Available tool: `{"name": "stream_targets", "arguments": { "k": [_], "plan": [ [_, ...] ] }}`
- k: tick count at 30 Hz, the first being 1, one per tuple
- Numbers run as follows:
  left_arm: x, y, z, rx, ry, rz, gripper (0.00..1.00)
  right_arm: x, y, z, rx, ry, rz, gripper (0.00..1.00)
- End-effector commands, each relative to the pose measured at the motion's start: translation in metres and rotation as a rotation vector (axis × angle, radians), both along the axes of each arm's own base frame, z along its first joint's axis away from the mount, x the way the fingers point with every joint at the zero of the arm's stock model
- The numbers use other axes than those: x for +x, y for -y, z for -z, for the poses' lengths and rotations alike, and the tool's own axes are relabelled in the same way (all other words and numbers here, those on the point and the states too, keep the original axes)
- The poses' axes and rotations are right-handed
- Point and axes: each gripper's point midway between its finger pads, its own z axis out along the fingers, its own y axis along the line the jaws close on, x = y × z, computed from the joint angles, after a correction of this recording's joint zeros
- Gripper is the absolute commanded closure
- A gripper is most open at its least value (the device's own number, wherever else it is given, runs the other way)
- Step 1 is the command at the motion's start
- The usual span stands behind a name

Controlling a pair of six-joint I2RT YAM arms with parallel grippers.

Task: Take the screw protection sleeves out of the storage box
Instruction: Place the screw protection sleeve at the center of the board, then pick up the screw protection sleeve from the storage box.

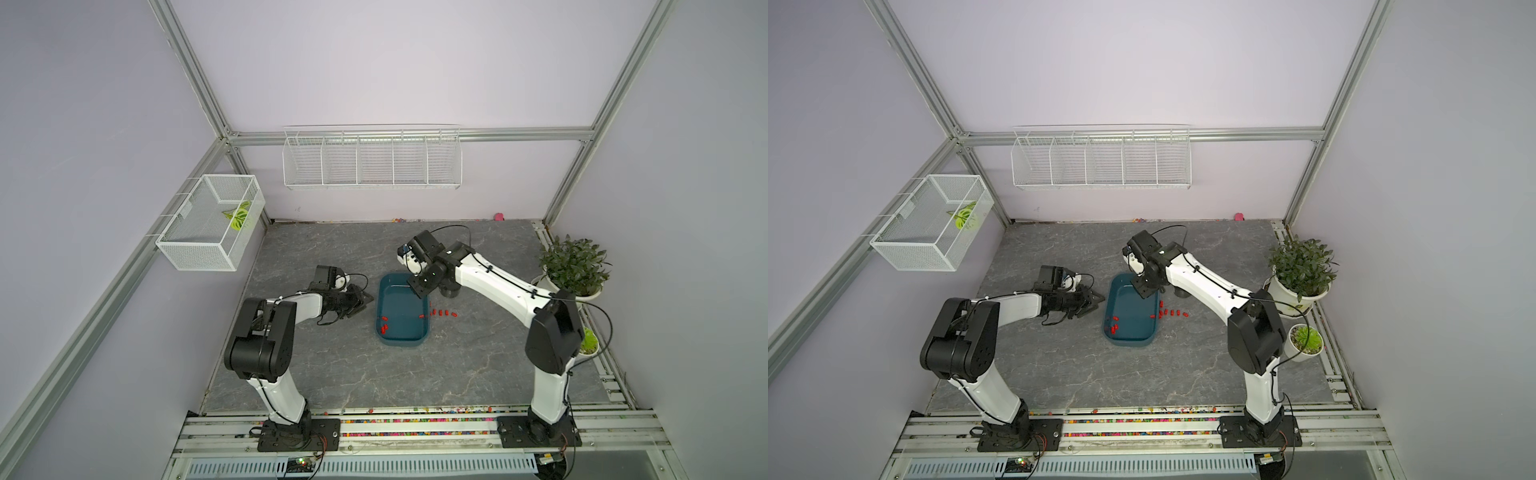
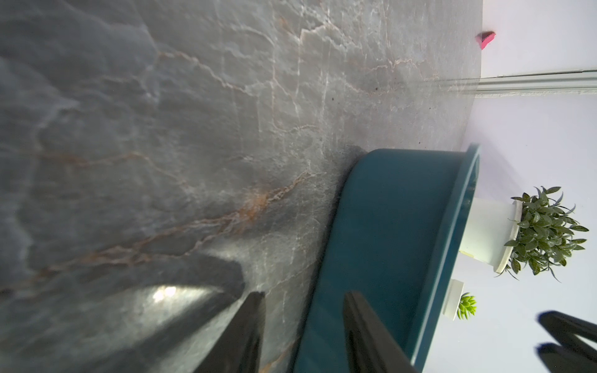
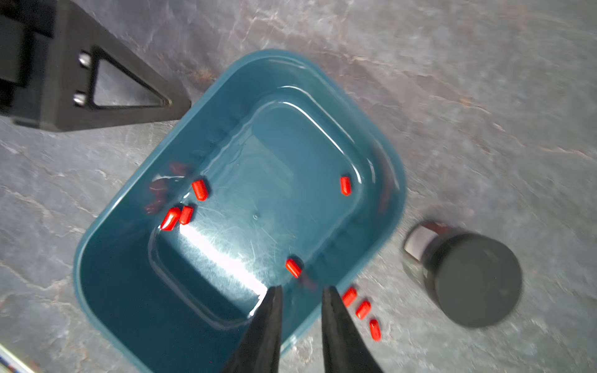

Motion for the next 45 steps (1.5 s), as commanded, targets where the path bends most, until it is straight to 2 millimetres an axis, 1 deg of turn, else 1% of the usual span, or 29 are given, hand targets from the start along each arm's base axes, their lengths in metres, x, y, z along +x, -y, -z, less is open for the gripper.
{"name": "stream_targets", "arguments": {
  "k": [1, 4, 8, 13, 18, 25, 33, 36, 45],
  "plan": [
    [0.003, 0.001, -0.007, -0.008, 0.033, 0.017, 0.54, 0.0, 0.001, 0.015, -0.113, -0.008, -0.028, 0.73],
    [0.003, 0.001, -0.006, -0.008, 0.032, 0.017, 0.54, 0.007, -0.005, 0.027, -0.173, -0.008, -0.035, 0.73],
    [0.003, 0.001, -0.006, -0.008, 0.033, 0.017, 0.54, 0.015, -0.006, 0.039, -0.231, -0.011, -0.034, 0.72],
    [0.003, 0.001, -0.006, -0.009, 0.033, 0.017, 0.54, 0.025, -0.002, 0.052, -0.295, -0.004, -0.026, 0.69],
    [0.003, 0.001, -0.005, -0.007, 0.03, 0.018, 0.54, 0.033, 0.004, 0.06, -0.344, 0.015, -0.009, 0.66],
    [0.003, 0.001, -0.006, -0.007, 0.03, 0.018, 0.54, 0.039, 0.005, 0.066, -0.337, 0.005, 0.002, 0.64],
    [0.003, 0.001, -0.005, -0.007, 0.028, 0.017, 0.54, 0.047, 0.008, 0.071, -0.306, -0.012, 0.016, 0.6],
    [0.003, 0.001, -0.005, -0.007, 0.027, 0.017, 0.54, 0.049, 0.007, 0.073, -0.298, -0.018, 0.016, 0.6],
    [0.003, 0.001, -0.005, -0.006, 0.025, 0.017, 0.54, 0.053, 0.006, 0.084, -0.287, -0.041, 0.012, 0.66]
  ]
}}
